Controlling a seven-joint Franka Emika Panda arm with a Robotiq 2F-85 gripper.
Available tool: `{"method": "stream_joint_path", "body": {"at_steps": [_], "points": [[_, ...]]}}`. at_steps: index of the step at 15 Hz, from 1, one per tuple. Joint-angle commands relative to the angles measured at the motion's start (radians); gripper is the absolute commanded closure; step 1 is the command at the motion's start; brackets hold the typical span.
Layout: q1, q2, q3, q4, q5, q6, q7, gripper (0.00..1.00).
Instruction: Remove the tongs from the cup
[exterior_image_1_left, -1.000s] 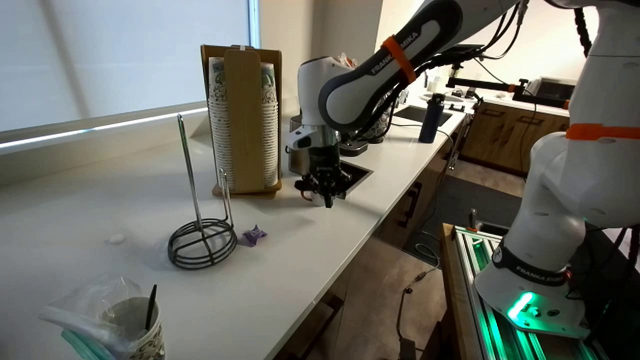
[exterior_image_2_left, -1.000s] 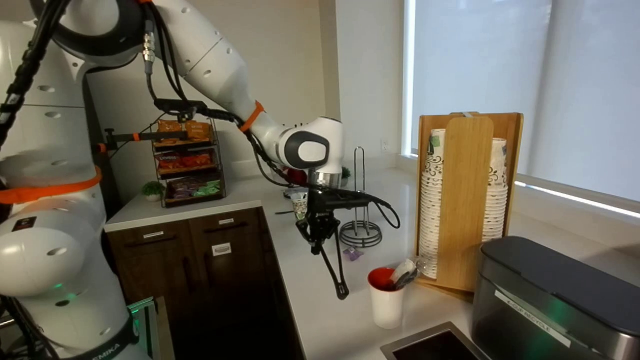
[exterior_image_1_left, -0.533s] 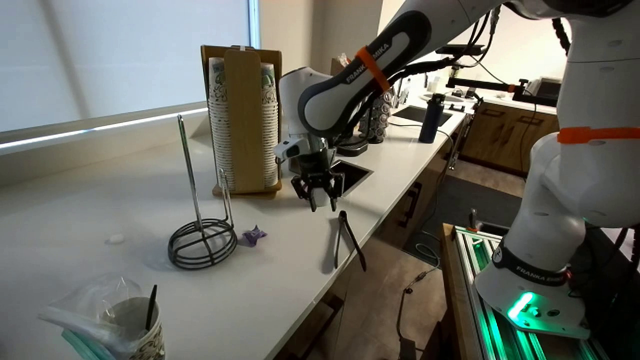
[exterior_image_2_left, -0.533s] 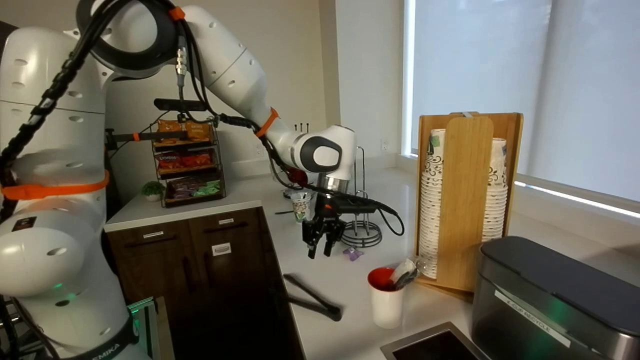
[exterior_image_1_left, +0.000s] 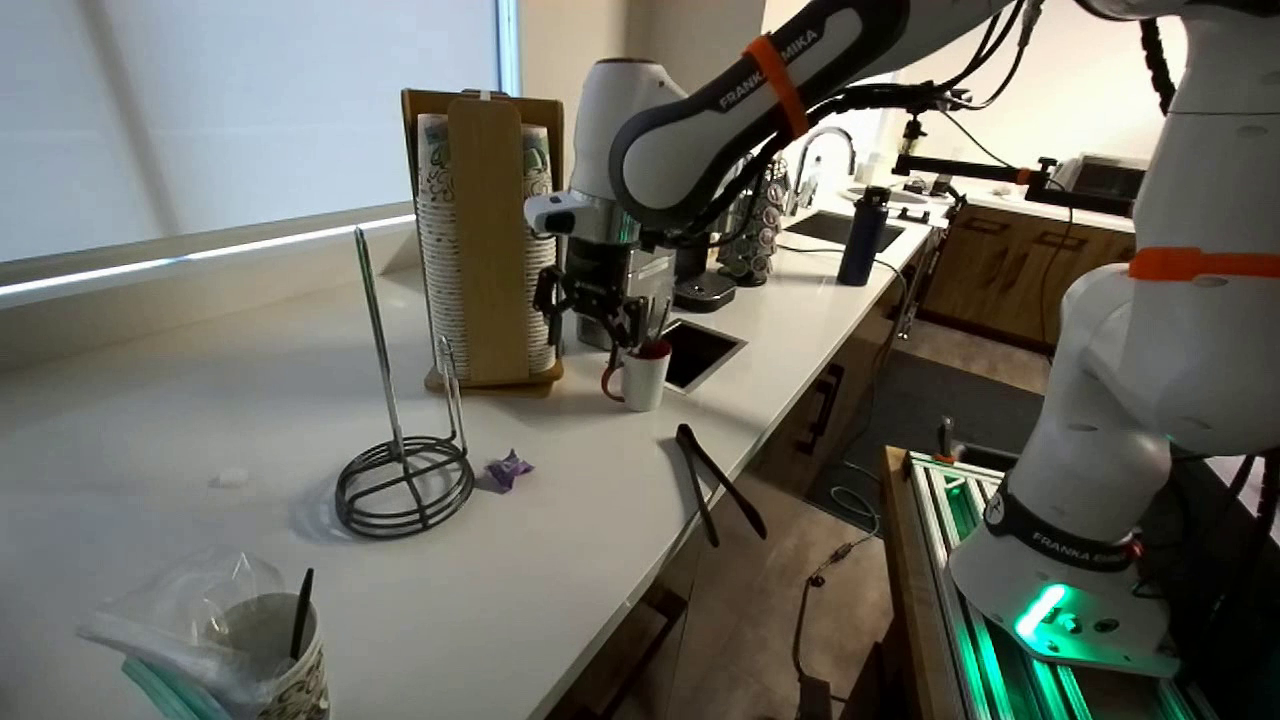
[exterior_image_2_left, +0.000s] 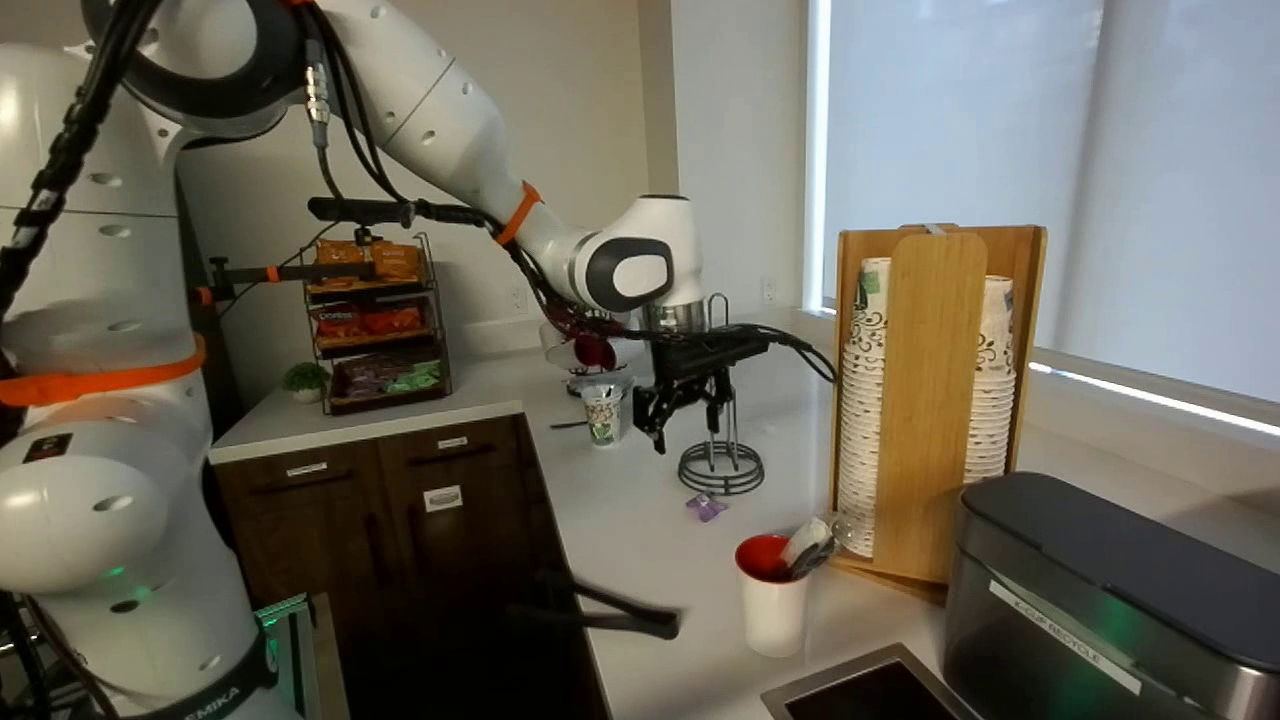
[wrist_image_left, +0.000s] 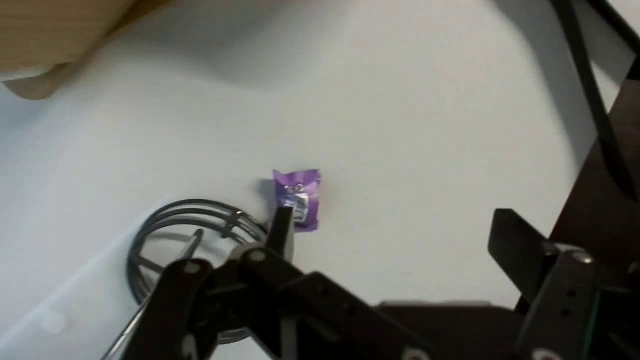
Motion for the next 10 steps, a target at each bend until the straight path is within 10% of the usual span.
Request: {"method": "stream_joint_path", "body": {"at_steps": [1,10], "points": [[-0.007,-0.068,-0.020,-0.069,-0.039,0.068,0.173,0.00],[-0.035,-0.093,-0.059,-0.144,-0.036,-0.110,0.162,0.00]]}}
